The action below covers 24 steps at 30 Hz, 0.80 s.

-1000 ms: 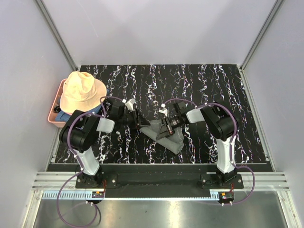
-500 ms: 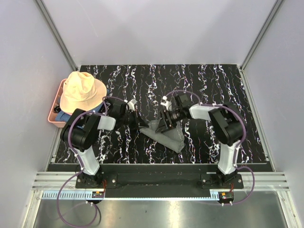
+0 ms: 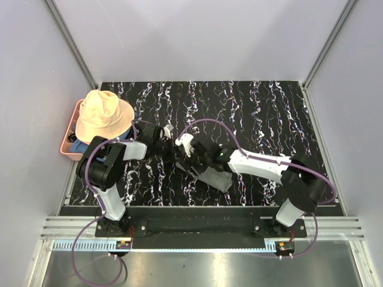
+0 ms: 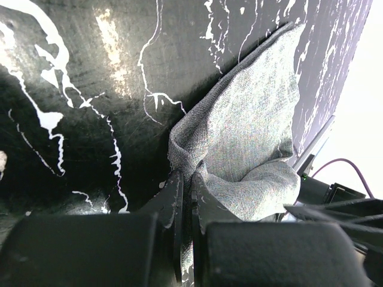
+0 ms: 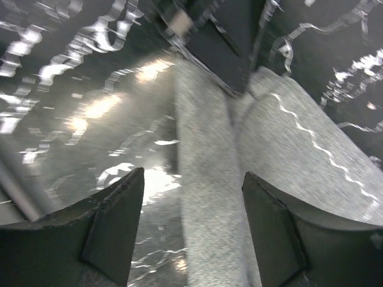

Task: Fold the napkin, place the utensils inside, and roll it up
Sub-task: Roll the napkin with the utensil

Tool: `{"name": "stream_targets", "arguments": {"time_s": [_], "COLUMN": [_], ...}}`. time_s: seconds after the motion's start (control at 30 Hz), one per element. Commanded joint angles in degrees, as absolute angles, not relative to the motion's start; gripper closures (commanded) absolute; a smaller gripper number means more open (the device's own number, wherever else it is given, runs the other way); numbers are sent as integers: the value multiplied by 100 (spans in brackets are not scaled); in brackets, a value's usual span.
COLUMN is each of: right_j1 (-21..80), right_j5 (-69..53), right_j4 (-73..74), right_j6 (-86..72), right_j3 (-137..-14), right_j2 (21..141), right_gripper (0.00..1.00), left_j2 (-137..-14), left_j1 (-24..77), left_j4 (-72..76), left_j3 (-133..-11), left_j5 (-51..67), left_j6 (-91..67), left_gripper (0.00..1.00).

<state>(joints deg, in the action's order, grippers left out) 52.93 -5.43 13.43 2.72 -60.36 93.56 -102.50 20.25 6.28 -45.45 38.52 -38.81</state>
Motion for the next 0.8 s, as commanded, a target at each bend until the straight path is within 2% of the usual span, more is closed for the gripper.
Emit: {"name": "stream_targets", "arguments": {"time_s": [0.0,0.23,0.3,0.77], "right_j1": [5519,5783,5836,5845], "right_j5": [641,650,607,519], "right_j4": [1327,1318,1310,1608], "right_j6": [641,615,580,141], "right_j3": [-5950,-5845,-5827,-5932], "right_j2": [9518,9756,9747,10538], "right_gripper": [28,44,45,41], "left_j2": [-10292,-10292,-10283,-10213], "left_j1": [2039,2039,2039,2030], "left_j4": [343,290,290,237], "left_j3": [-4755,-4790,-4799,-4860], "left_j5": [3709,3700,3700,3700], "left_j6": [-3762,-3753,-3753,-3762], "left_gripper": [100,100,100,100]}}
